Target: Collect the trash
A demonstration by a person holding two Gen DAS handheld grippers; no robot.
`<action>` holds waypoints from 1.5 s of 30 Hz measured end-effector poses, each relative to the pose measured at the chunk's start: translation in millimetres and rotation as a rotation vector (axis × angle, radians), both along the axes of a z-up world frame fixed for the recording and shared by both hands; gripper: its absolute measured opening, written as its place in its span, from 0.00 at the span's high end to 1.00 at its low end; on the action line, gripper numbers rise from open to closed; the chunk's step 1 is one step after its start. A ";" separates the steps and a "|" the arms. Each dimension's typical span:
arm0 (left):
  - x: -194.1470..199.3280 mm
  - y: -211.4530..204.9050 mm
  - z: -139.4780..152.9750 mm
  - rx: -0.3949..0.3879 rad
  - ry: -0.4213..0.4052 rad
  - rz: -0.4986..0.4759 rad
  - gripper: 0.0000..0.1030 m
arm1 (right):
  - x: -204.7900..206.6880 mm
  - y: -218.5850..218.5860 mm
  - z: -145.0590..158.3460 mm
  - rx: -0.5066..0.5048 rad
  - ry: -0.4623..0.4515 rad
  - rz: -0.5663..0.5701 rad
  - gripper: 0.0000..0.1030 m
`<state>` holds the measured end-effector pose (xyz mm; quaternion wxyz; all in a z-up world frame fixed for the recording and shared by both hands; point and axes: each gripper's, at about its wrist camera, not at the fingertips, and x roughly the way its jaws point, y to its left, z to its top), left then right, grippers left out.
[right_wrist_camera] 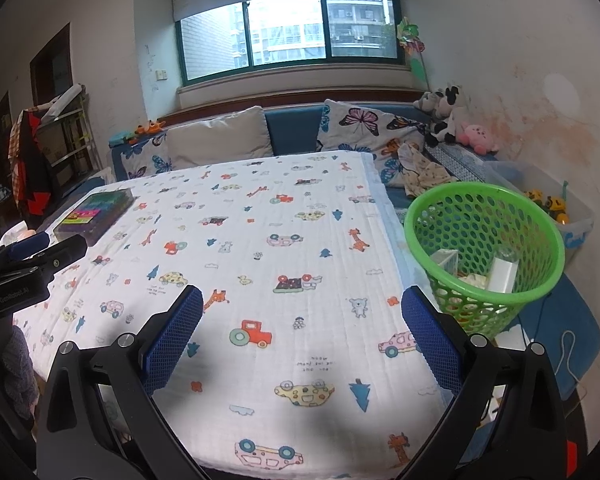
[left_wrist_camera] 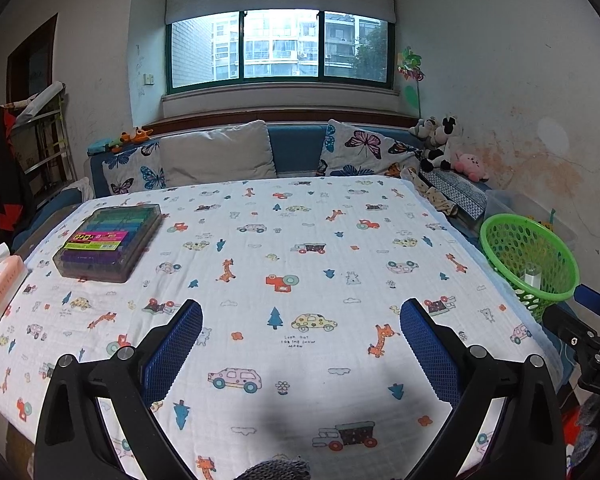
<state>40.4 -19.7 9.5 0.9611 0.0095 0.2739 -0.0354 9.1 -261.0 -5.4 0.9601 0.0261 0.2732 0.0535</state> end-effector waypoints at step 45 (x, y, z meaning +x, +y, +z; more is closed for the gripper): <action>-0.2 -3.3 -4.5 -0.015 0.018 0.006 0.07 | 1.3 1.2 -2.6 0.004 -0.003 0.011 0.04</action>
